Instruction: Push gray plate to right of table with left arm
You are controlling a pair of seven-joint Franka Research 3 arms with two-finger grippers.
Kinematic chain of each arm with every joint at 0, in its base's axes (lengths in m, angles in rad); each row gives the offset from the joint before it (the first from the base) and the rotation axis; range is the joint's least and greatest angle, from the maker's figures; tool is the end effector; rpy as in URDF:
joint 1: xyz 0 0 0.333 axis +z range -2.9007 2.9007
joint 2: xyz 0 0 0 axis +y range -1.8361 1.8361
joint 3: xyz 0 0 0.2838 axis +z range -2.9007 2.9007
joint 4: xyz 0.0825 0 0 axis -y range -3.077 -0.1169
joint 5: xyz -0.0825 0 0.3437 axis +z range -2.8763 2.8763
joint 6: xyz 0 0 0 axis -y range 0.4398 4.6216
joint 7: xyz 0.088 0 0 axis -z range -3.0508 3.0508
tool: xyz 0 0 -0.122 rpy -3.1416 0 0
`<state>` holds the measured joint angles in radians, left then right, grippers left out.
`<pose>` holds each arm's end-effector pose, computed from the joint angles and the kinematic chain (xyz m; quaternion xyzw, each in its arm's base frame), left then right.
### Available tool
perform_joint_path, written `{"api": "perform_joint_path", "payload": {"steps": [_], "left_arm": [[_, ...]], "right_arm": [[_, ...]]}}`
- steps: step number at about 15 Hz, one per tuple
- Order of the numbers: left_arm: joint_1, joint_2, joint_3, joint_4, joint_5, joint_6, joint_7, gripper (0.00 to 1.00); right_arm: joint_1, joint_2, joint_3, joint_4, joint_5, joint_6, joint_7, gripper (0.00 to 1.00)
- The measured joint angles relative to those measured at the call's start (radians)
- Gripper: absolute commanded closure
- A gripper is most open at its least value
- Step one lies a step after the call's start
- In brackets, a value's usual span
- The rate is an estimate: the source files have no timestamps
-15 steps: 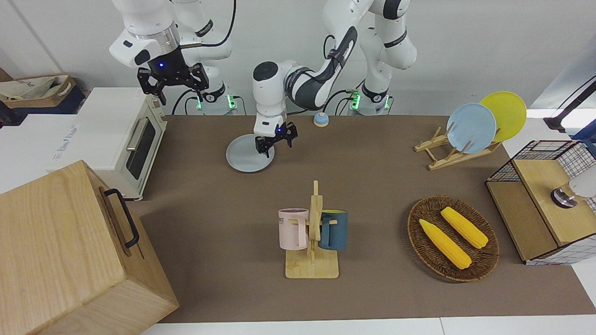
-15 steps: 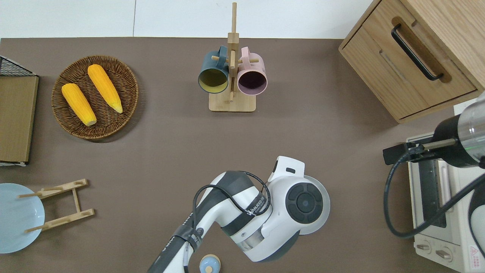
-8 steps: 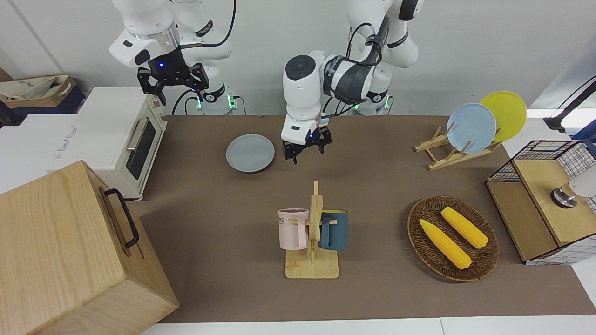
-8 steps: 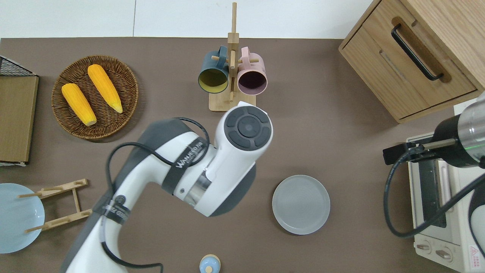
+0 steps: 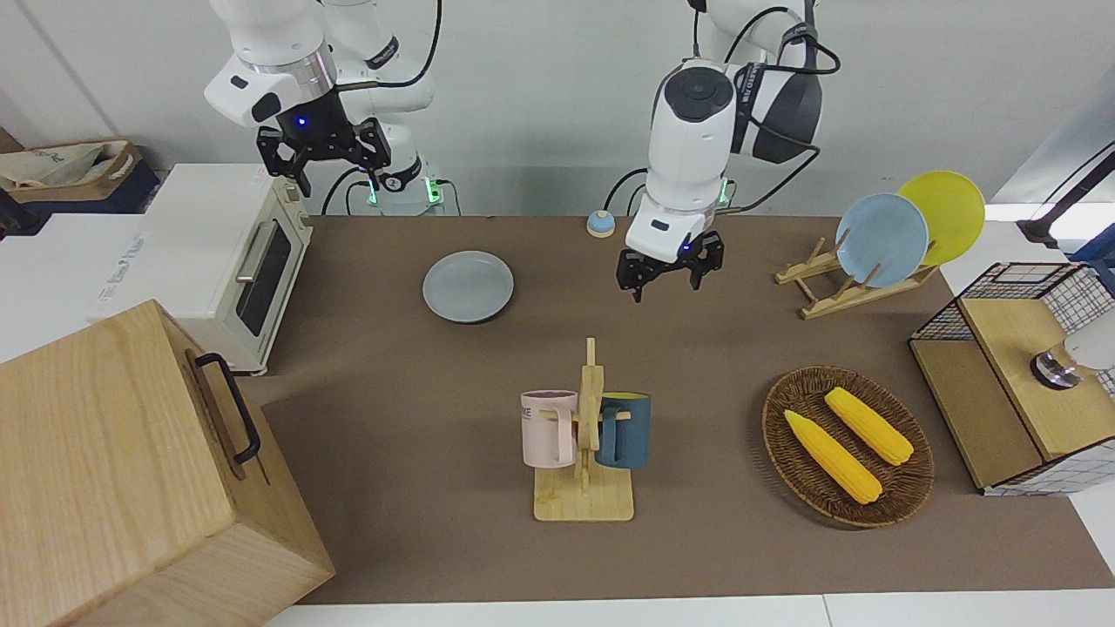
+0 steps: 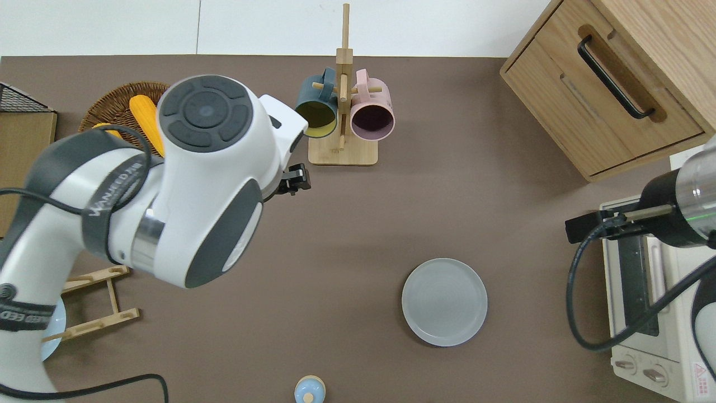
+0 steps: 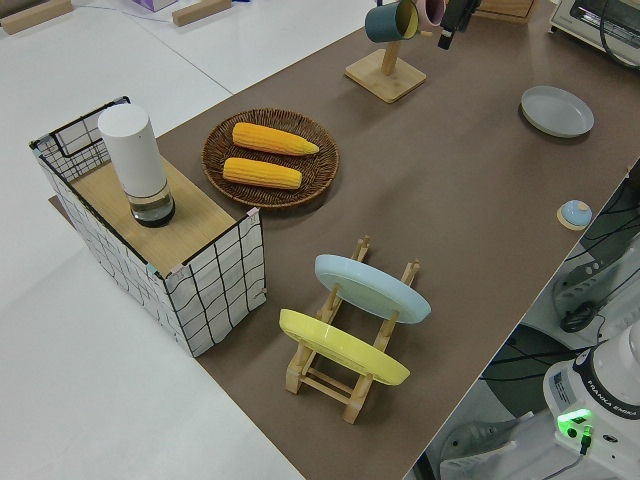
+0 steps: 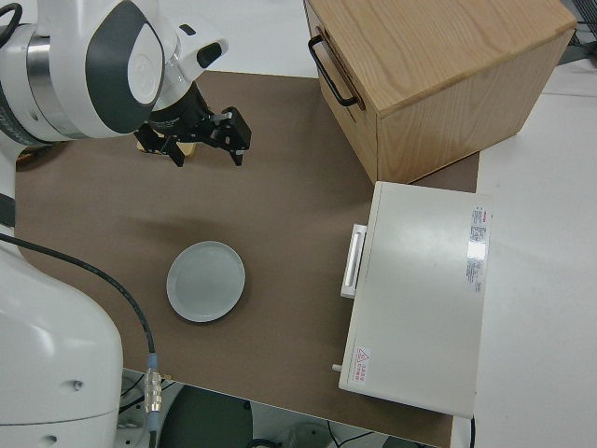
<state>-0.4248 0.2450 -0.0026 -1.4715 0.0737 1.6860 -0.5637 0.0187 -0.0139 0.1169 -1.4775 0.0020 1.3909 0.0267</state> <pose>0.5360 -0.2350 0.4957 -0.9972 -0.0633 -0.0038 0.0391 0.4858 0.0670 0.6086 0.9979 0.0545 -0.0363 0.0028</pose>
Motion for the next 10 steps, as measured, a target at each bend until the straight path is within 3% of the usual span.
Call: {"api": "perform_joint_path", "payload": {"steps": [10], "left_arm": [[0.267,-0.105,0.002,0.001,-0.038,-0.072,0.362,0.00]], "right_arm": [[0.000,0.000,0.000,0.000,0.000,0.000,0.000,0.017]]}}
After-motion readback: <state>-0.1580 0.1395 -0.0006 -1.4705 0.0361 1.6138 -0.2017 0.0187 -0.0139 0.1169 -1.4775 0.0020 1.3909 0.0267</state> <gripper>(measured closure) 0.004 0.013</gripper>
